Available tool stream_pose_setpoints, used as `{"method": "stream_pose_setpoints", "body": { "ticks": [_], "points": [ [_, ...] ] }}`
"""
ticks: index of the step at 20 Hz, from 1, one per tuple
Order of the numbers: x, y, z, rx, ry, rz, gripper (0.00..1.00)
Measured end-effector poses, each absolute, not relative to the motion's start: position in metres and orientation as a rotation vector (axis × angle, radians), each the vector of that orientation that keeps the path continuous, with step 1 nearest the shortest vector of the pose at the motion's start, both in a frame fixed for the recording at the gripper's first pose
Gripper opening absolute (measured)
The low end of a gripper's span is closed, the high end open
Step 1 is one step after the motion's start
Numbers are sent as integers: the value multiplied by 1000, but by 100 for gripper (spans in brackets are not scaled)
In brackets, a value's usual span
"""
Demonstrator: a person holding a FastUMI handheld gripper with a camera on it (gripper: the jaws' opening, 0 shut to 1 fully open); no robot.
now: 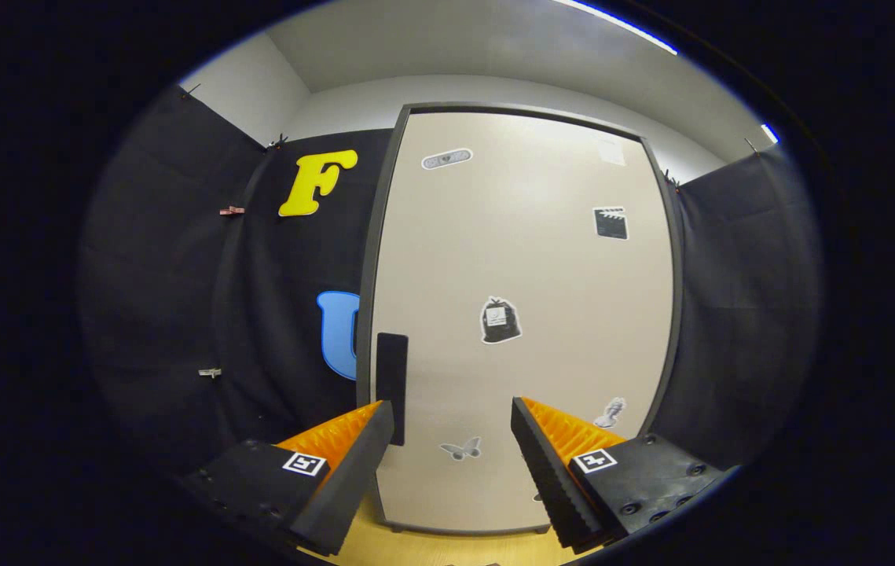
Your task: Open the shoe cabinet door, grab the shoes and put them into the shoe cabinet, then close the shoe cabinet door.
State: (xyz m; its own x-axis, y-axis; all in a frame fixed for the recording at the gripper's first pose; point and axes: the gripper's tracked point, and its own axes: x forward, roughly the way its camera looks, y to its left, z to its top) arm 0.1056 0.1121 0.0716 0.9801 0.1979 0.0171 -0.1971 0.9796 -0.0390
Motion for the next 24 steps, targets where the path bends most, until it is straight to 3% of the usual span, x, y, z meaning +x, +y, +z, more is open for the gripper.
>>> {"method": "stream_pose_setpoints", "body": {
  "ticks": [5, 13, 17, 19, 20, 24],
  "points": [
    [147, 155, 52, -18, 36, 237, 97],
    [188, 169, 34, -61, 77, 153, 97],
    [189, 174, 35, -71, 69, 141, 81],
    [189, 173, 33, -40, 88, 140, 53],
    [189, 173, 33, -14, 96, 137, 44],
    [193, 171, 31, 55, 120, 135, 34]
  ]
}}
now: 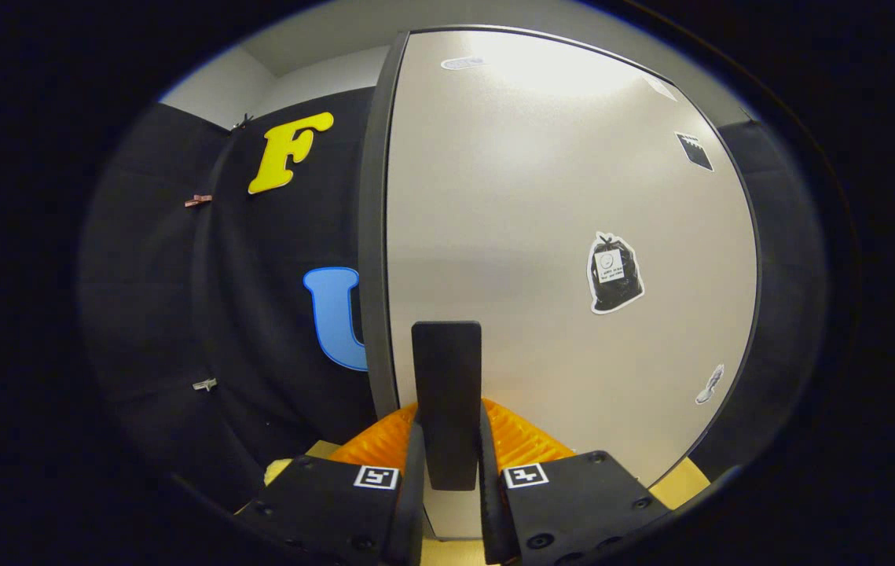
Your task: Open the shoe cabinet door, grab the shoes and put them into the shoe cabinet, then close the shoe cabinet door.
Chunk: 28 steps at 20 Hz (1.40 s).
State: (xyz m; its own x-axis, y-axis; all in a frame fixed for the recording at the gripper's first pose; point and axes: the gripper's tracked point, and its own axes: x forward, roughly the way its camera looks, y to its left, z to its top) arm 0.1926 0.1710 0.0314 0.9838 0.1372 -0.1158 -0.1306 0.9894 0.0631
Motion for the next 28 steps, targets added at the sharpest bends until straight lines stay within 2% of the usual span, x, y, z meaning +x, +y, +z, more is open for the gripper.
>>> {"method": "stream_pose_setpoints", "body": {
  "ticks": [2, 8, 19, 28],
  "points": [
    [192, 171, 31, 38, 123, 133, 31],
    [189, 172, 30, 64, 151, 167, 12],
    [125, 161, 50, 85, 115, 280, 11],
    [51, 109, 55, 80, 93, 249, 11]
  ]
}}
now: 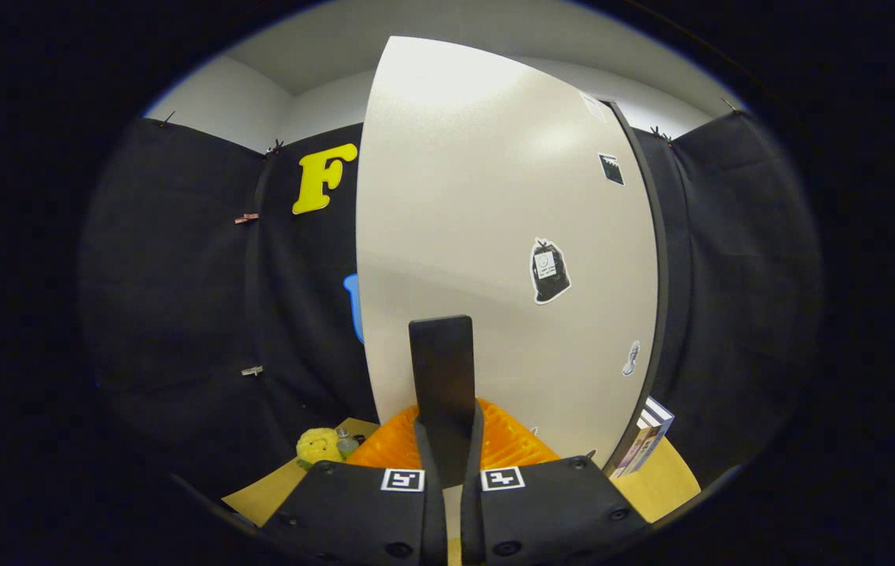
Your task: Open the shoe cabinet door, grab the shoes and put them into the shoe cabinet, then close the shoe cabinet door.
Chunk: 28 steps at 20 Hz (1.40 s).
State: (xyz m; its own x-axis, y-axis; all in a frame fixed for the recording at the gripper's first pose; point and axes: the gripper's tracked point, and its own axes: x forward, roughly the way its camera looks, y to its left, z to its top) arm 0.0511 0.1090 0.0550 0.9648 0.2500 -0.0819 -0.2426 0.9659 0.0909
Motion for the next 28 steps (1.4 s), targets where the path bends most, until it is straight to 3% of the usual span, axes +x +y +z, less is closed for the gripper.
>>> {"method": "stream_pose_setpoints", "body": {
  "ticks": [17, 22, 27, 28],
  "points": [
    [-21, -51, 64, 67, 121, -21, 9],
    [-21, -129, 75, 48, 81, -7, 8],
    [-14, -179, 73, 177, 98, 171, 5],
    [-12, -173, 72, 205, 110, 221, 12]
  ]
}}
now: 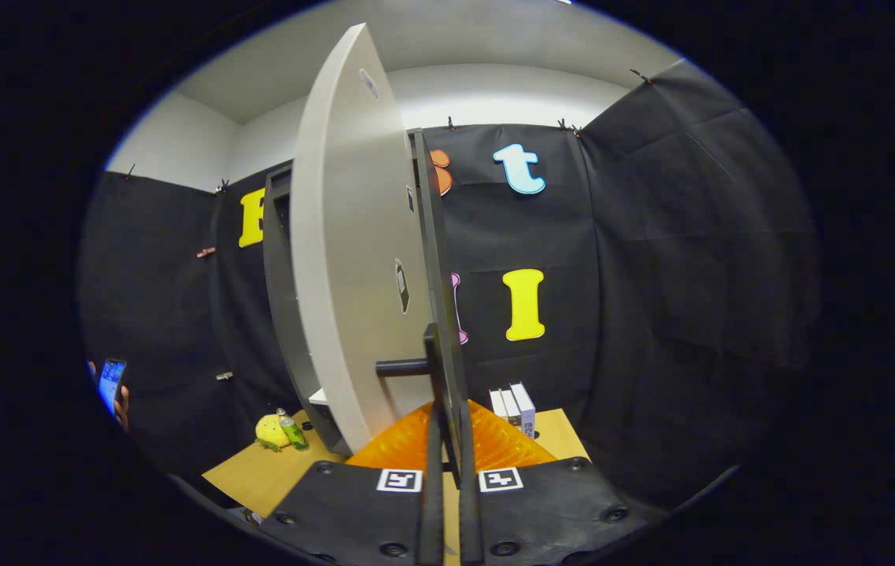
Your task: Open the shoe cabinet door, grab the shoes and put them into the shoe cabinet, then close the shoe cabinet door.
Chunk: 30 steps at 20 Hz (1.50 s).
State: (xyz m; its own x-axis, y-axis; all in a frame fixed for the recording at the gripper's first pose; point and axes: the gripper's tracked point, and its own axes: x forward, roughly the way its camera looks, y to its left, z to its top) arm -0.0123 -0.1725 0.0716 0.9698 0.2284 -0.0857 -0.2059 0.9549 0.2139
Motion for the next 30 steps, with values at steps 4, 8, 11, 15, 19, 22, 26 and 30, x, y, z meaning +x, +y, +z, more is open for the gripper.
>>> {"method": "stream_pose_setpoints", "body": {
  "ticks": [4, 8, 11, 15, 19, 22, 26, 30],
  "points": [
    [-14, -181, 62, 195, 132, 240, 21],
    [-24, -179, 55, 246, 164, 259, 29],
    [-31, -189, 51, 249, 169, 224, 40],
    [-51, -209, 47, 243, 150, 118, 52],
    [-85, -212, 28, 232, 177, -15, 55],
    [-116, -206, 13, 170, 186, -113, 85],
    [-153, -163, -14, 116, 206, -161, 92],
    [-173, -105, -60, 159, 285, -171, 98]
  ]
}}
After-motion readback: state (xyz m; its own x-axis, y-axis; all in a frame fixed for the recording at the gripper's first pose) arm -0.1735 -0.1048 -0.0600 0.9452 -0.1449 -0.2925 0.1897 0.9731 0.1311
